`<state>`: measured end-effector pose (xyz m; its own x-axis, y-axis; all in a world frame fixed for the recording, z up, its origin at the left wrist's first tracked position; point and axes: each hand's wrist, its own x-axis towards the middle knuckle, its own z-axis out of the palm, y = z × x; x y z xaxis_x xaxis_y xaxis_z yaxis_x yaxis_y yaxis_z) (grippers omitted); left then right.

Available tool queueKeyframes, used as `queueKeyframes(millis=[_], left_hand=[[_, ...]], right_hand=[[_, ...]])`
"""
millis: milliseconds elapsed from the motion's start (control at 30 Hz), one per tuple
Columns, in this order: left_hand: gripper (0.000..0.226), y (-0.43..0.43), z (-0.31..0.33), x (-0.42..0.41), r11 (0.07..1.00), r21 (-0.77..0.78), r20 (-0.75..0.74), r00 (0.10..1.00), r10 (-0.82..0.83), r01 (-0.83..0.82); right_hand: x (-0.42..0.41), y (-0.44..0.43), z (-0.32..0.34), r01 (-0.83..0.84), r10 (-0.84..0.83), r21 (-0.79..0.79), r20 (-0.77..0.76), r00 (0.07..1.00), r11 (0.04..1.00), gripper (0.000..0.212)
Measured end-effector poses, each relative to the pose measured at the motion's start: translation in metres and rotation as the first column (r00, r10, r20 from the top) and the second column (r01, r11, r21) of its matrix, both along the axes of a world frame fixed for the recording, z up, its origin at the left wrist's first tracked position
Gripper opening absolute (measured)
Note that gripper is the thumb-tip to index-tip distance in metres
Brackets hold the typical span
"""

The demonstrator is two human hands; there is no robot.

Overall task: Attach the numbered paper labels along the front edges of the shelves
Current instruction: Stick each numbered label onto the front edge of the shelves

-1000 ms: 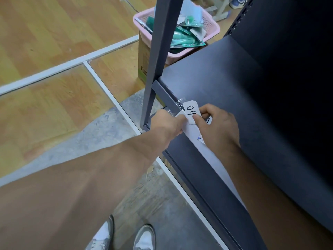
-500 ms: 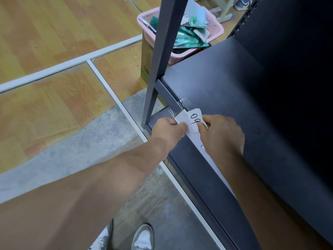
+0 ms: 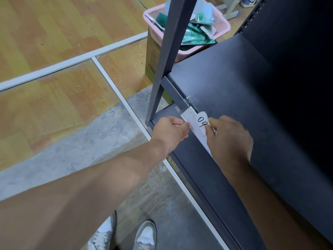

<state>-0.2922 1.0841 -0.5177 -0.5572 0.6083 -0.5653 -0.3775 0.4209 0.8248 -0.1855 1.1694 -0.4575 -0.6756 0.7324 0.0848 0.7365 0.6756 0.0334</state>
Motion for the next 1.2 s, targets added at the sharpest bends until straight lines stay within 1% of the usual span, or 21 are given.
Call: queueKeyframes(millis=[133, 267, 400, 467, 600, 667, 733, 833, 933, 1000, 1100, 1167, 1200], left_hand=[[0.022, 0.0, 0.002, -0.002, 0.998, 0.012, 0.037, 0.998, 0.057, -0.058], [0.024, 0.004, 0.003, -0.001, 0.998, -0.021, 0.012, 0.998, 0.059, -0.059], [0.026, 0.014, 0.006, -0.004, 0.995, -0.084, 0.045, 0.997, 0.06, -0.056], [0.03, 0.02, 0.009, -0.003, 0.993, -0.108, 0.053, 0.997, 0.056, -0.05], [0.039, 0.03, 0.011, 0.003, 0.988, -0.112, 0.058, 0.992, 0.112, -0.105], [0.045, 0.035, 0.011, 0.005, 0.984, -0.115, 0.056, 0.988, 0.145, -0.137], [0.048, 0.039, 0.013, 0.005, 0.98, -0.128, 0.041, 0.987, 0.158, -0.152], [0.047, 0.041, 0.018, 0.007, 0.977, -0.145, 0.036, 0.986, 0.165, -0.158], [0.046, 0.042, 0.019, 0.008, 0.976, -0.166, 0.039, 0.988, 0.152, -0.143], [0.044, 0.044, 0.019, 0.006, 0.973, -0.186, 0.033, 0.989, 0.142, -0.134], [0.046, 0.045, 0.02, 0.003, 0.971, -0.212, -0.01, 0.993, 0.115, -0.115], [0.042, 0.044, 0.018, 0.001, 0.973, -0.213, -0.064, 0.995, 0.076, -0.088], [0.043, 0.043, 0.017, 0.001, 0.975, -0.21, -0.089, 0.994, 0.062, -0.079]], right_hand=[[-0.005, 0.003, 0.0, -0.028, 0.027, 0.029, 0.022, 0.999, 0.999, 0.024], [-0.009, 0.009, -0.003, -0.013, 0.013, -0.021, -0.005, 1.0, 1.0, 0.018], [-0.01, 0.01, -0.008, 0.023, -0.028, -0.054, -0.096, 0.995, 0.998, 0.017], [-0.012, 0.01, -0.011, 0.079, -0.092, -0.089, -0.143, 0.986, 0.993, 0.017], [-0.015, 0.005, -0.017, 0.172, -0.194, -0.119, -0.218, 0.956, 0.978, 0.016], [-0.015, 0.003, -0.02, 0.171, -0.194, -0.113, -0.25, 0.948, 0.979, 0.015], [-0.014, 0.004, -0.023, 0.125, -0.142, -0.08, -0.26, 0.955, 0.989, 0.015], [-0.009, 0.005, -0.025, 0.012, -0.018, -0.026, -0.25, 0.968, 1.0, 0.019], [-0.002, -0.003, -0.025, -0.033, 0.032, -0.001, -0.213, 0.976, 0.999, 0.017], [0.003, -0.011, -0.025, -0.041, 0.04, 0.0, -0.144, 0.989, 0.999, 0.012], [0.01, -0.018, -0.024, -0.021, 0.02, -0.025, -0.026, 0.999, 0.999, 0.042], [0.01, -0.018, -0.022, -0.001, 0.001, -0.071, -0.003, 1.0, 0.997, 0.048], [0.01, -0.017, -0.021, 0.009, -0.011, -0.102, -0.016, 1.0, 0.995, 0.05]])
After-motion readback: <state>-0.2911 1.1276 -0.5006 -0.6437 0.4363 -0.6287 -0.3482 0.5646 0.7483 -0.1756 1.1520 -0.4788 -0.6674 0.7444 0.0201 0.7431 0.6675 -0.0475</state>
